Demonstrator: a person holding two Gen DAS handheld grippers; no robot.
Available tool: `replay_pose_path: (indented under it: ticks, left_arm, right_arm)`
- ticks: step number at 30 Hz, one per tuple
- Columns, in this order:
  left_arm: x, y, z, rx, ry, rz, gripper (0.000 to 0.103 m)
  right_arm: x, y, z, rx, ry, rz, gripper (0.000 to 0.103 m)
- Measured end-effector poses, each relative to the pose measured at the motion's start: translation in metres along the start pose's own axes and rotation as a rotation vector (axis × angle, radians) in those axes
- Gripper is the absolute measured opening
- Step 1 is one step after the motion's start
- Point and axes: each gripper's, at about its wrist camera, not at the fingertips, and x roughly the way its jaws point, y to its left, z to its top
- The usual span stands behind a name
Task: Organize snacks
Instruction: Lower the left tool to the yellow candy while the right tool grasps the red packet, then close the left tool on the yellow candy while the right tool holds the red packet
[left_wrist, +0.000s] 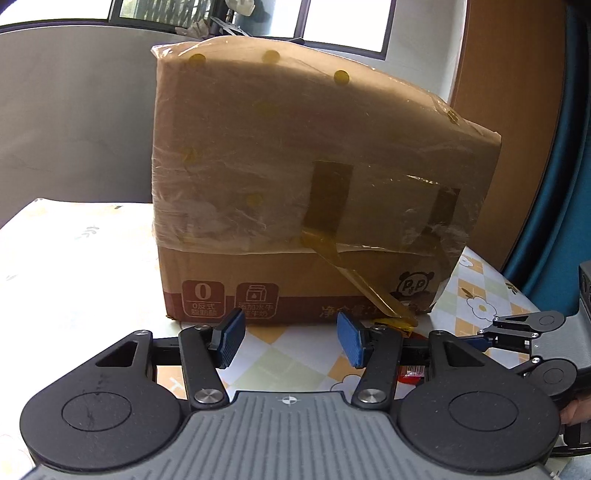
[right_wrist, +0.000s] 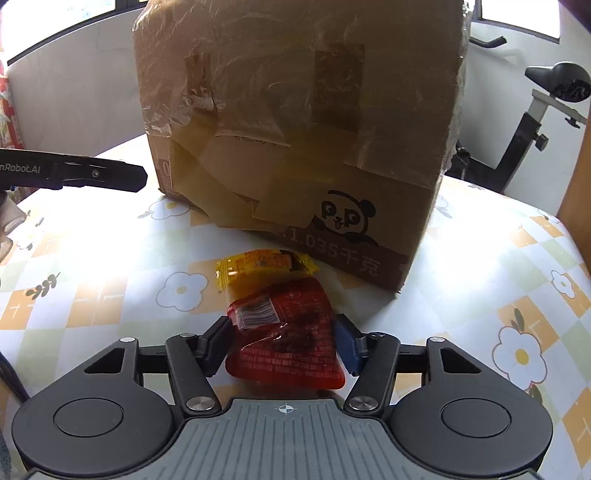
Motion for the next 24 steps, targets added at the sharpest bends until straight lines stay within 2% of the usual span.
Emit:
replay_pose_path:
  ticks: [3,9,12,24]
  left_arm:
    - [0.008,-0.008,-0.001,0.015,0.012,-0.018,0.058]
    - [0.032,-0.033,-0.006,0.077,0.068,-0.062,0.058]
    - [0.046,-0.047,-0.008,0.109,0.1,-0.081,0.058]
    - [0.092,-0.084,-0.011,0.237,0.174,-0.116,0.062]
  right_arm:
    - [-0.01,-0.007,-0.007,0.019,-0.006,-0.021,0.053]
    - [-0.02,-0.031,-0.018,0.117,-0.054,-0.138,0.053]
    - [-0.021,-0.037,-0.022,0.142,-0.079,-0.166,0.052]
    - [-0.022,-0.038,-0.025,0.146,-0.094,-0.163,0.053]
